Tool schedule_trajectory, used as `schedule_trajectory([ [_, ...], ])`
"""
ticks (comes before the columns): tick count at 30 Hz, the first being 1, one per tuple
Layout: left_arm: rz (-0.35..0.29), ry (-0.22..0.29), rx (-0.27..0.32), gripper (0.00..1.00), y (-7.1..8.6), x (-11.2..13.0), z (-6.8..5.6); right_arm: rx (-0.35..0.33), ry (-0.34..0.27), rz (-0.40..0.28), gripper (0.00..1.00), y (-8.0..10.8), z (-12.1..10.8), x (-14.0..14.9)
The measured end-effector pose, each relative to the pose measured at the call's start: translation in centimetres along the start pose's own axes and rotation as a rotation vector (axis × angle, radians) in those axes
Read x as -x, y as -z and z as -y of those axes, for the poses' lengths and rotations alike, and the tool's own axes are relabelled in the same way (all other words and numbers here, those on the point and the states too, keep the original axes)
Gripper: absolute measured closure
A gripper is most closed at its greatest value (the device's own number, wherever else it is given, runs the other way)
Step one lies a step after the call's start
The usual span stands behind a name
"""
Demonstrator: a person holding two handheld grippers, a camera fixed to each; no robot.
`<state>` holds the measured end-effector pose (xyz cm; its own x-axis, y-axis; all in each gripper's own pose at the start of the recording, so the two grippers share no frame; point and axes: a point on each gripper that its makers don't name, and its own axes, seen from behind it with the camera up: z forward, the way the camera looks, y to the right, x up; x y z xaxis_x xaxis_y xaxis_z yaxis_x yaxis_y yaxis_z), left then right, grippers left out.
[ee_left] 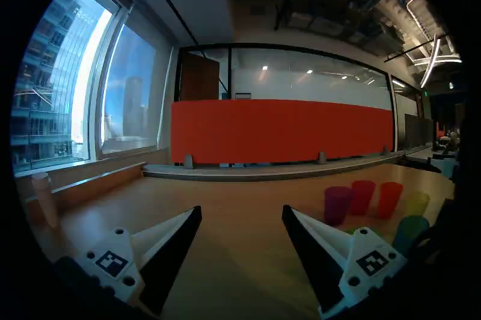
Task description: Pour water
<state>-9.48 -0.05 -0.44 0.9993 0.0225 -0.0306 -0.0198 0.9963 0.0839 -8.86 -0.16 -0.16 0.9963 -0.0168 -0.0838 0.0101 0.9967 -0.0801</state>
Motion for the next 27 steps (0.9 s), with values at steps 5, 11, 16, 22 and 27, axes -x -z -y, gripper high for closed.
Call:
schedule_trajectory([
  [5, 0.0, 0.0, 0.0, 0.0, -0.01, -0.01, 0.0, 0.003, -0.005, 0.02, 0.0, -0.28, -0.08, 0.58],
  [11, 0.0, 0.0, 0.0, 0.0, -0.01, 0.05, 0.01, 0.005, -0.007, 0.022, 0.0, -0.48, -0.23, 0.55],
  [16, 0.0, 0.0, 0.0, 0.0, -0.03, 0.03, 0.03, 0.007, -0.007, 0.022, 0.0, -0.48, -0.3, 0.48],
  [22, 0.0, 0.0, 0.0, 0.0, -0.07, 0.03, 0.02, 0.006, -0.007, 0.022, 0.0, -0.31, -0.32, 0.47],
  [27, 0.0, 0.0, 0.0, 0.0, -0.02, 0.04, 0.02, 0.004, -0.008, 0.023, 0.0, -0.27, -0.27, 0.52],
])
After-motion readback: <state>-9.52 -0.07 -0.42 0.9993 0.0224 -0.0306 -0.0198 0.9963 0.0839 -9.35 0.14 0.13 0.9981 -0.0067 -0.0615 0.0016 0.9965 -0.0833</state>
